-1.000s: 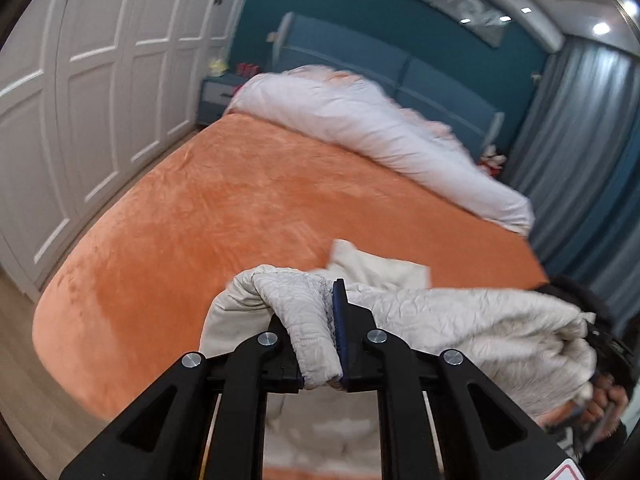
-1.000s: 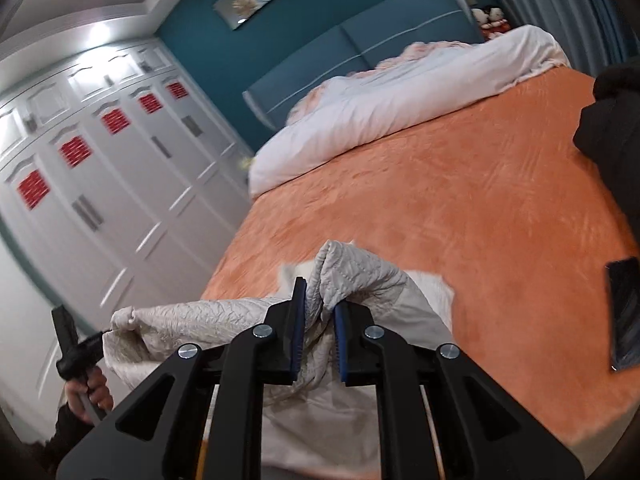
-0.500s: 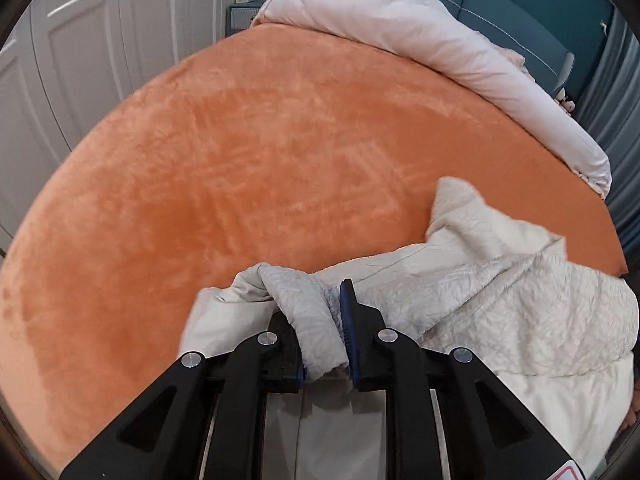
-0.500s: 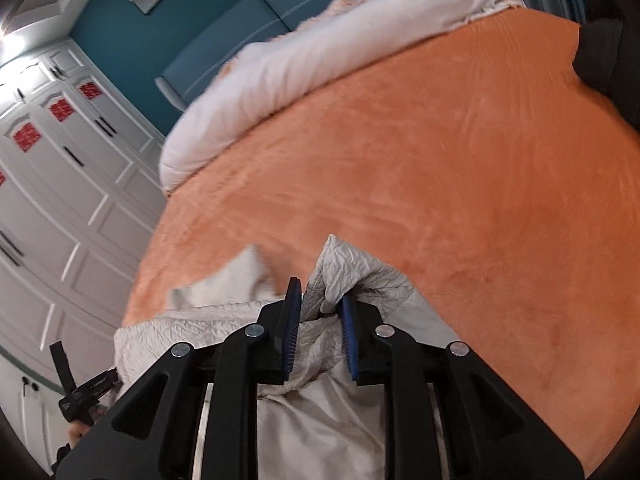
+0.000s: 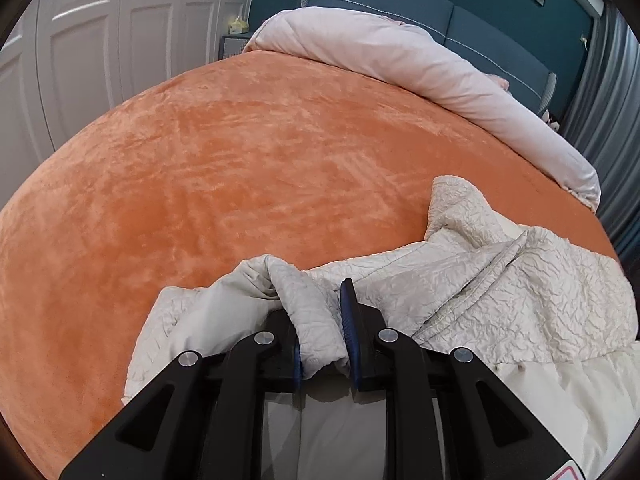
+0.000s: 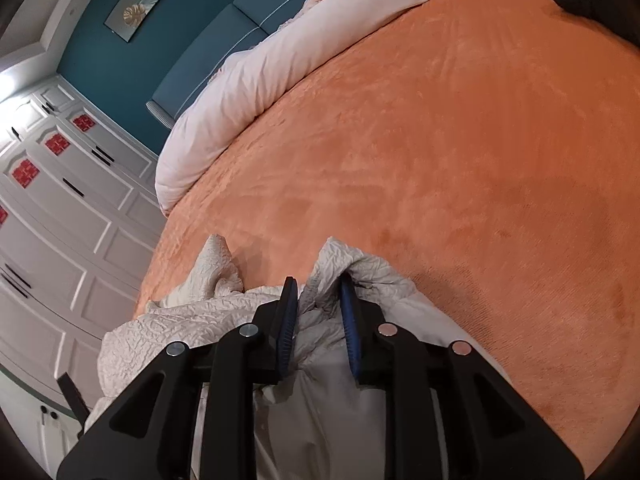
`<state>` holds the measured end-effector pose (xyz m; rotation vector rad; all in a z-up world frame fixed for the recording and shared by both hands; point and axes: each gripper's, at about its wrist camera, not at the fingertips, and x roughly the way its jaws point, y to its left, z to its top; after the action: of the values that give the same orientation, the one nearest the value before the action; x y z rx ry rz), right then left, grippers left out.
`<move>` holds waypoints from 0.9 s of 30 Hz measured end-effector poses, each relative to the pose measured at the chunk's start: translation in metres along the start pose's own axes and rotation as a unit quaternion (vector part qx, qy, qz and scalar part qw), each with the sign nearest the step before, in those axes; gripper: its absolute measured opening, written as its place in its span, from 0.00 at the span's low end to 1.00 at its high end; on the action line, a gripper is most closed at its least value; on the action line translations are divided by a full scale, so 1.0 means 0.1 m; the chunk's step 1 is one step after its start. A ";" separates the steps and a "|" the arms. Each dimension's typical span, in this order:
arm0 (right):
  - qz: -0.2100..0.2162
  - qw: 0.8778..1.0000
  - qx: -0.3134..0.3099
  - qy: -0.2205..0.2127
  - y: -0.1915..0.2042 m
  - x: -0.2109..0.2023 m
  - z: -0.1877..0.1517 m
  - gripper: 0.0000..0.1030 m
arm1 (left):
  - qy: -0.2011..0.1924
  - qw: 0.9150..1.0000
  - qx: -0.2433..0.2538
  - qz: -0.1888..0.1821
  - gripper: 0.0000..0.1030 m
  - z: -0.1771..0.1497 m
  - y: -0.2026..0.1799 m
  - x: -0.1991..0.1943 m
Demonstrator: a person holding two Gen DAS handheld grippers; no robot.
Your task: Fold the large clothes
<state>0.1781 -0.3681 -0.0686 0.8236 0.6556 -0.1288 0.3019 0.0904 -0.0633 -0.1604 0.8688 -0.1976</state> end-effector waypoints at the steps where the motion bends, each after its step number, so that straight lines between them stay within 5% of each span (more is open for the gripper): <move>1: 0.005 1.000 0.003 0.002 0.01 -0.02 0.02 0.23 | 0.003 1.000 -0.002 -0.002 0.19 0.02 0.01 -0.03; 2: 0.007 1.000 0.004 0.005 0.00 -0.06 0.04 0.27 | 0.009 1.000 -0.008 -0.004 0.20 0.06 0.03 -0.12; 3: 0.009 1.000 0.006 0.005 0.01 -0.16 0.08 0.44 | 0.012 1.000 -0.014 -0.003 0.27 0.09 0.06 -0.22; 4: 0.010 1.000 0.010 -0.005 0.00 -0.28 0.11 0.58 | 0.013 1.000 -0.017 -0.004 0.46 0.13 0.10 -0.34; 6: 0.027 0.998 0.015 -0.050 -0.02 -0.66 0.14 0.58 | -0.041 0.999 -0.034 0.007 0.68 0.23 0.24 -0.82; 9: 0.025 0.996 0.006 -0.086 -0.03 -1.14 0.20 0.56 | -0.119 0.992 -0.029 0.016 0.74 0.41 0.41 -1.46; 13: 0.004 0.992 -0.083 -0.096 0.45 -1.32 0.14 0.39 | -0.141 0.990 0.010 0.009 0.74 0.63 0.14 -1.73; 16: 0.006 0.984 -0.168 -0.058 0.99 -1.05 -0.05 0.30 | -0.106 0.993 0.042 -0.043 0.74 0.53 -0.35 -1.51; 18: 0.004 0.972 -0.234 -0.025 1.35 -0.76 -0.27 0.28 | -0.049 0.993 0.083 -0.069 0.74 0.36 -0.71 -1.17; 21: -0.001 0.956 -0.293 0.023 1.63 -0.38 -0.52 0.27 | 0.011 0.990 0.131 -0.047 0.74 0.06 -1.01 -0.71; 24: -0.028 0.945 -0.320 0.053 1.65 -0.07 -0.61 0.25 | 0.037 0.994 0.100 -0.025 0.77 0.00 -0.88 -0.39; 27: -0.050 0.949 -0.304 0.063 1.54 0.17 -0.54 0.24 | 0.039 0.997 0.057 -0.017 0.80 0.16 -0.62 -0.21</move>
<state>0.2194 -0.2216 -0.0072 0.2029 0.8018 0.0392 0.2943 0.0361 -0.0241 -0.0622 0.9307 -0.2861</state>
